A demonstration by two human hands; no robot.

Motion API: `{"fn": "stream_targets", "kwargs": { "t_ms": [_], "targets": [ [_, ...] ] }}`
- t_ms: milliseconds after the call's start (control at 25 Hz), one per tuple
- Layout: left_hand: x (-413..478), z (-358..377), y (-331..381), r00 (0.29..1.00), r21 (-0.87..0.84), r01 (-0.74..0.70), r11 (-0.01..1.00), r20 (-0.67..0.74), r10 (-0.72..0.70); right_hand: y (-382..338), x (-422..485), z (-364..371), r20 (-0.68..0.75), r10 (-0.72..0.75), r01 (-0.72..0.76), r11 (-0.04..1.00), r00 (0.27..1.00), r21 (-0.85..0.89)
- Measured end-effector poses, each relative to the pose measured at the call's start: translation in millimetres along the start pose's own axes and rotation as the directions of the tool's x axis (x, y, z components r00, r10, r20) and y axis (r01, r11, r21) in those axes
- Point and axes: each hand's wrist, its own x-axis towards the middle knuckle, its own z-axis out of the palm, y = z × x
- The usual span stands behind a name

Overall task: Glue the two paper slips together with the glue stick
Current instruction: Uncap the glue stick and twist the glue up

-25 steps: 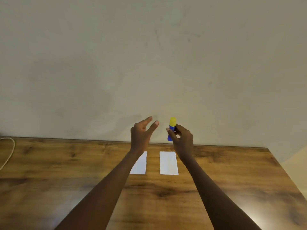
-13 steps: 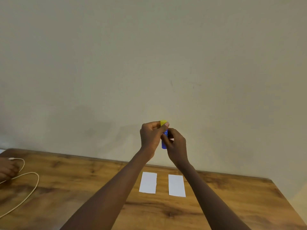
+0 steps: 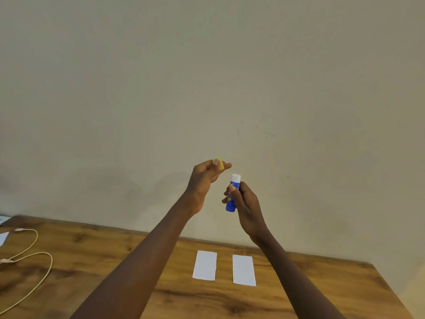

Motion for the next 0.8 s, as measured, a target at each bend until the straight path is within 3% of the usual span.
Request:
{"fn": "stream_targets", "kwargs": {
  "t_ms": [280, 480, 680, 800],
  "targets": [
    [-11.6, 8.6, -19.8, 0.996, 0.175, -0.059, 0.983, -0.048, 0.069, -19.9, 13.1, -5.3, -0.077, -0.099, 0.099, 0.995, 0.992, -0.006],
    [-16.0, 9.8, -16.0, 0.994, 0.124, -0.053, 0.991, -0.088, 0.064, -23.6, 12.1, -2.4, -0.173, -0.033, 0.047, 0.996, 0.984, 0.080],
    [-14.6, 5.8, -7.4, 0.998, -0.138, -0.011, 0.990, -0.058, 0.003, -25.8, 9.7, 1.0, -0.156, -0.044, 0.060, 0.993, 0.987, 0.098],
    [-13.7, 5.5, -2.7, 0.999, -0.085, -0.036, 0.996, -0.025, 0.034, -28.2, 10.4, 4.0, -0.185, -0.027, 0.054, 0.988, 0.982, 0.143]
  ]
}}
